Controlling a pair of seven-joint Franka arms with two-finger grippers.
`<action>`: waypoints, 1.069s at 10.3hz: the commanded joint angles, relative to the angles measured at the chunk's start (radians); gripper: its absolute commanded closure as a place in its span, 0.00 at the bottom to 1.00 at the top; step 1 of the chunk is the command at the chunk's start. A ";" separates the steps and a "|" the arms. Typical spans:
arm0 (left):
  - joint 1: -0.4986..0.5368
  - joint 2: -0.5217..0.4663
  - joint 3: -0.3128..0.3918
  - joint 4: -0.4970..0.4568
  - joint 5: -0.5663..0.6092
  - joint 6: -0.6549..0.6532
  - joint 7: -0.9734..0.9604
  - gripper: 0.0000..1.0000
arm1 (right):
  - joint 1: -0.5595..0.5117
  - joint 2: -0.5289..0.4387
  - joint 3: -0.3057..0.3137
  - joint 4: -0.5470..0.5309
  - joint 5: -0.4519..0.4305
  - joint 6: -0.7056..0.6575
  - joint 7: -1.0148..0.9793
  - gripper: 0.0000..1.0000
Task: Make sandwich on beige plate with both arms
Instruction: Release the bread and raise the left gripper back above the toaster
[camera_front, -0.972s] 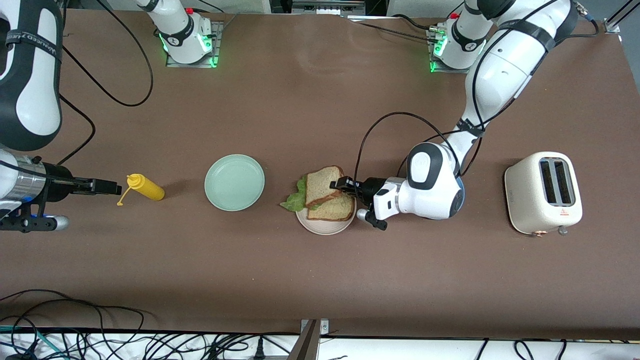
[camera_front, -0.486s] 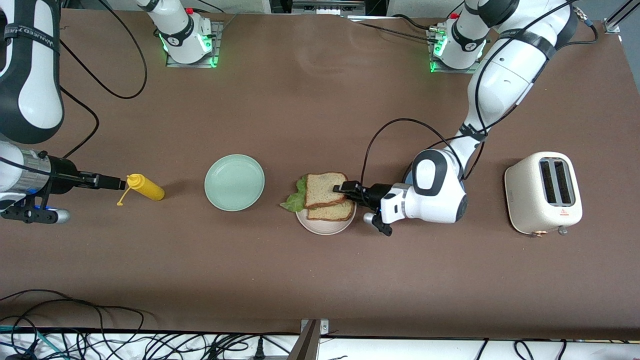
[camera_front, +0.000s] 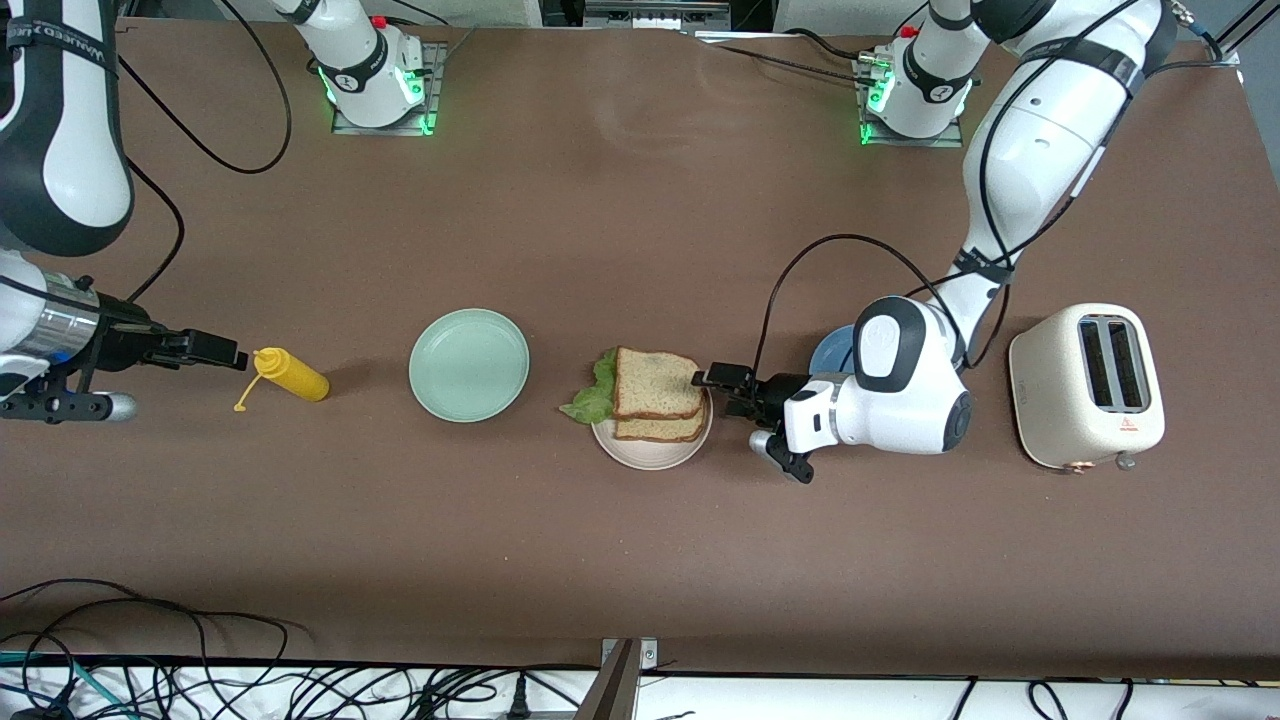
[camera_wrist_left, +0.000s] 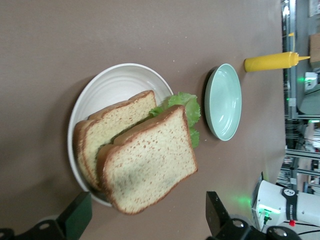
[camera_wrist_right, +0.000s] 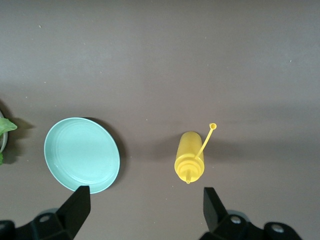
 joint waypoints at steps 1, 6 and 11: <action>0.016 -0.076 0.002 -0.015 0.124 -0.061 -0.089 0.00 | -0.007 -0.066 0.018 -0.041 -0.040 0.015 -0.015 0.00; 0.110 -0.276 0.006 -0.015 0.454 -0.325 -0.310 0.00 | -0.006 -0.092 0.022 -0.030 -0.048 0.005 -0.013 0.00; -0.028 -0.578 0.291 -0.167 0.560 -0.348 -0.397 0.00 | -0.003 -0.087 0.019 -0.030 -0.049 0.015 -0.001 0.00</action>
